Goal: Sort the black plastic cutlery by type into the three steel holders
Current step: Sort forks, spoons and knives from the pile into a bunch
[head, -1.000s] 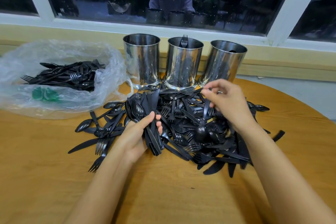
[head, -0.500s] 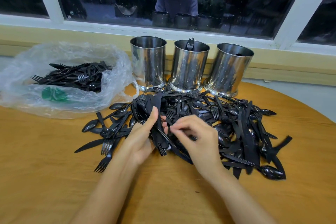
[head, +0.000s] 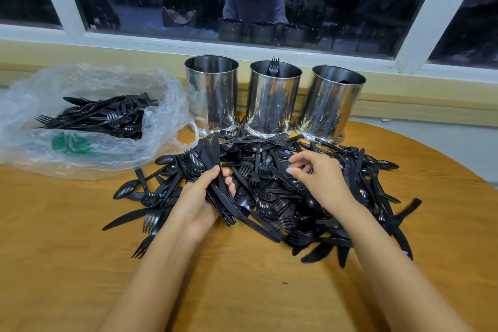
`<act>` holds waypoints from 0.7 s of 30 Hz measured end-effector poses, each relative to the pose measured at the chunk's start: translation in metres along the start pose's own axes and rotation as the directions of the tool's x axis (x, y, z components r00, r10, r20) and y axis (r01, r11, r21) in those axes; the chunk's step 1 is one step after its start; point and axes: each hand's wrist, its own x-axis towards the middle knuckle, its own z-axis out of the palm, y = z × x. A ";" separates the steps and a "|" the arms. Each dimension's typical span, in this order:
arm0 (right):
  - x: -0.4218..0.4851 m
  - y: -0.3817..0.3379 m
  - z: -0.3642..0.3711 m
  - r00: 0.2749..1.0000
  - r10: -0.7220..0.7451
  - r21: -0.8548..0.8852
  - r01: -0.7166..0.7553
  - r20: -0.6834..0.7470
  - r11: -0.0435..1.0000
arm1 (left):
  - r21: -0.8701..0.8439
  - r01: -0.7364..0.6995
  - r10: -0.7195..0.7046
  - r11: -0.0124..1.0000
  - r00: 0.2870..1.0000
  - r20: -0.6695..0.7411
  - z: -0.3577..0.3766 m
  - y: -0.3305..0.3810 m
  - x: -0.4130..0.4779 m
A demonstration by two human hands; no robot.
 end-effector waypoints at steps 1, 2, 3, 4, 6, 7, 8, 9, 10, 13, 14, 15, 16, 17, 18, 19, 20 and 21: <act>0.005 0.001 0.002 0.998 0.014 -0.057 -0.010 0.058 0.998 | 0.008 0.000 0.000 1.000 1.000 0.003 0.000 0.000 -0.001; 0.009 0.001 0.004 0.994 0.026 -0.120 -0.013 0.107 0.993 | 0.014 -0.001 0.001 1.000 1.000 0.007 0.001 -0.001 -0.001; 0.011 0.000 0.007 0.989 0.039 -0.182 -0.012 0.145 0.983 | 0.021 0.000 0.000 1.000 1.000 0.011 0.001 -0.001 -0.002; 0.013 -0.002 0.010 0.984 0.054 -0.226 -0.014 0.172 0.974 | 0.028 0.003 -0.004 1.000 1.000 0.016 0.001 -0.002 -0.002; 0.017 -0.005 0.013 0.979 0.066 -0.225 -0.021 0.192 0.974 | 0.042 0.016 -0.017 0.999 1.000 0.022 0.001 -0.002 -0.001; 0.019 -0.005 0.013 0.980 0.063 -0.200 -0.025 0.186 0.979 | 0.047 0.022 -0.023 0.999 1.000 0.022 0.000 -0.001 -0.001; 0.021 -0.005 0.012 0.983 0.055 -0.175 -0.024 0.176 0.984 | 0.050 0.024 -0.025 0.998 0.999 0.023 0.000 -0.001 -0.001; 0.023 -0.006 0.010 0.986 0.042 -0.158 -0.017 0.158 0.987 | 0.052 0.024 -0.025 0.998 0.999 0.026 0.000 -0.001 -0.001; 0.026 -0.008 0.007 0.991 0.025 -0.139 -0.006 0.134 0.990 | 0.053 0.023 -0.025 0.998 0.999 0.029 0.000 -0.001 -0.001; 0.029 -0.019 -0.008 0.998 -0.050 -0.038 0.051 0.035 0.998 | 0.044 0.024 -0.025 0.999 0.999 0.029 0.001 -0.001 -0.001; 0.029 -0.025 -0.014 0.997 -0.072 0.011 0.072 -0.014 0.997 | 0.041 0.025 -0.026 0.999 0.999 0.028 0.001 -0.001 -0.001; 0.026 -0.030 -0.020 0.994 -0.087 0.083 0.093 -0.066 0.992 | 0.040 0.026 -0.027 0.999 0.999 0.027 0.001 -0.001 -0.001; 0.022 -0.036 -0.025 0.990 -0.089 0.189 0.109 -0.111 0.976 | 0.039 0.026 -0.027 0.999 0.999 0.026 0.001 -0.001 -0.001; 0.016 -0.042 -0.028 0.987 -0.078 0.304 0.118 -0.139 0.945 | 0.040 0.026 -0.027 0.999 0.999 0.024 0.000 -0.002 -0.001; 0.009 -0.047 -0.029 0.986 -0.066 0.410 0.123 -0.153 0.904 | 0.044 0.026 -0.027 0.999 0.999 0.022 0.000 -0.002 -0.001; 0.001 -0.052 -0.028 0.987 -0.049 0.490 0.120 -0.156 0.863 | 0.053 0.027 -0.028 0.998 0.999 0.017 0.000 -0.002 -0.001; -0.008 -0.055 -0.025 0.988 -0.032 0.550 0.112 -0.153 0.828 | 0.064 0.028 -0.029 0.998 0.999 0.014 0.001 -0.003 -0.001; -0.016 -0.059 -0.021 0.989 -0.018 0.592 0.104 -0.149 0.799 | 0.073 0.028 -0.029 0.997 0.999 0.014 0.001 -0.003 -0.001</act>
